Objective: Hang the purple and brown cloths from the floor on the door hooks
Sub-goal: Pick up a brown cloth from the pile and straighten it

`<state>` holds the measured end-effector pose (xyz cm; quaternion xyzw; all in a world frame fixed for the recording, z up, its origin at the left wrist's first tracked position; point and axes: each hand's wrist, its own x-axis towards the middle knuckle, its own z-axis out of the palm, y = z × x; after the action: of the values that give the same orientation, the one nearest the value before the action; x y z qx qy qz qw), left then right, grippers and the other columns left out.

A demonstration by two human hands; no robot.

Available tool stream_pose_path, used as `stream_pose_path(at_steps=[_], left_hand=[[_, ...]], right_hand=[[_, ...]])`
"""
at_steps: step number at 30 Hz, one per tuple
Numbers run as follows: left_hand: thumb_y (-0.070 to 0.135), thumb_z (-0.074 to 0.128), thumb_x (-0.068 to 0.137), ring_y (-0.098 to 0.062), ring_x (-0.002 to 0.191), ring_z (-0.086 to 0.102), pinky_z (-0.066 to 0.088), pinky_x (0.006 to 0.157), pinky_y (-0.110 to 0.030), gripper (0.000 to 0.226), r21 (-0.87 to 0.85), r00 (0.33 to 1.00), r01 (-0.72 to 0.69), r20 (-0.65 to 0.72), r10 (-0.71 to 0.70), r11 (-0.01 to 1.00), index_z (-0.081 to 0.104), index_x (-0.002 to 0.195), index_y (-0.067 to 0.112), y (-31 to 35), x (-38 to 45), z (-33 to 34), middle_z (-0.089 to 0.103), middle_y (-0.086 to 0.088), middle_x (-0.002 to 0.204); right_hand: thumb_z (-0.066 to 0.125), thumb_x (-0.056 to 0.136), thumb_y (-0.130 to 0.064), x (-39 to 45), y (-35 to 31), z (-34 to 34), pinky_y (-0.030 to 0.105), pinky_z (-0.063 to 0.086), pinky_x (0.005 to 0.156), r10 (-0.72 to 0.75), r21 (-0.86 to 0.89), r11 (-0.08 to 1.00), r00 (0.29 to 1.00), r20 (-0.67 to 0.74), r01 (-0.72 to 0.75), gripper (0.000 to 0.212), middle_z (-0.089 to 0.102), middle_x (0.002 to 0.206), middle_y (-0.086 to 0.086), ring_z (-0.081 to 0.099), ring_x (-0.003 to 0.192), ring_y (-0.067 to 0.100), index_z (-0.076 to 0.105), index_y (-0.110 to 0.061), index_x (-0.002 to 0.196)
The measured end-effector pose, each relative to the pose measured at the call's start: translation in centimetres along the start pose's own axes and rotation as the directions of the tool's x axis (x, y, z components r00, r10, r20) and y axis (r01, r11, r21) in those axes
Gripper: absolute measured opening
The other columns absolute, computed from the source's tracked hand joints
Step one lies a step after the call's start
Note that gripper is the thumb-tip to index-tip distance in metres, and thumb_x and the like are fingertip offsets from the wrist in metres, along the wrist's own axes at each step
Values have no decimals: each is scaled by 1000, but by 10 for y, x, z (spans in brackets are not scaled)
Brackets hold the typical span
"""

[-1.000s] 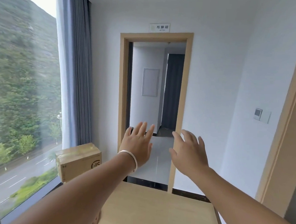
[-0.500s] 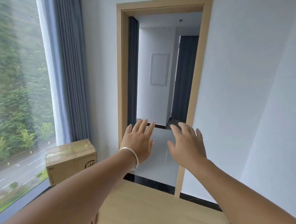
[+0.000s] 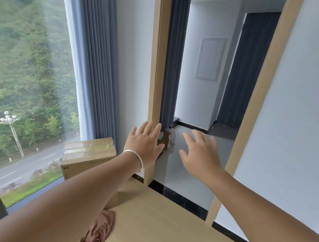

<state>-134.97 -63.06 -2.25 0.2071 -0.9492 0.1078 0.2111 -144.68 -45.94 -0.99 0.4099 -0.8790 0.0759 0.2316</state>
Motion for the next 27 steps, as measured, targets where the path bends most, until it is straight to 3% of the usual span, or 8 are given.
stream_pose_path(at_steps=[8, 15, 20, 27], left_hand=[[60, 18, 95, -25, 147, 6, 16, 118, -49, 68, 21, 989, 138, 54, -139, 990, 1, 151, 27, -90, 92, 89, 9, -2, 160], [55, 25, 97, -23, 147, 4, 14, 118, -46, 68, 31, 933, 338, 120, -339, 941, 2, 153, 23, -212, 129, 170, 9, -6, 160], [57, 27, 95, -25, 147, 8, 16, 117, -47, 69, 136, 836, 498, 185, -516, 856, 5, 152, 24, -297, 92, 220, 12, -8, 159], [57, 27, 95, -25, 146, 10, 16, 117, -47, 68, 250, 615, 714, 223, -757, 654, 7, 152, 25, -380, 18, 263, 14, -8, 159]], right_hand=[[43, 94, -44, 143, -35, 99, 47, 21, 113, -152, 15, 988, 988, 38, 151, 55, 32, 150, 3, 24, 140, 22, 32, -26, 144], [45, 93, -42, 267, -117, 198, 51, 18, 114, -365, 82, 930, 927, 88, 359, 57, 32, 150, 6, 27, 139, 24, 31, -24, 145], [49, 93, -42, 303, -202, 267, 49, 20, 113, -521, 227, 843, 846, 116, 488, 57, 33, 150, 7, 29, 138, 24, 33, -24, 144], [49, 91, -42, 320, -325, 349, 50, 15, 116, -738, 393, 656, 656, 156, 645, 56, 33, 150, 4, 26, 139, 24, 34, -26, 143]])
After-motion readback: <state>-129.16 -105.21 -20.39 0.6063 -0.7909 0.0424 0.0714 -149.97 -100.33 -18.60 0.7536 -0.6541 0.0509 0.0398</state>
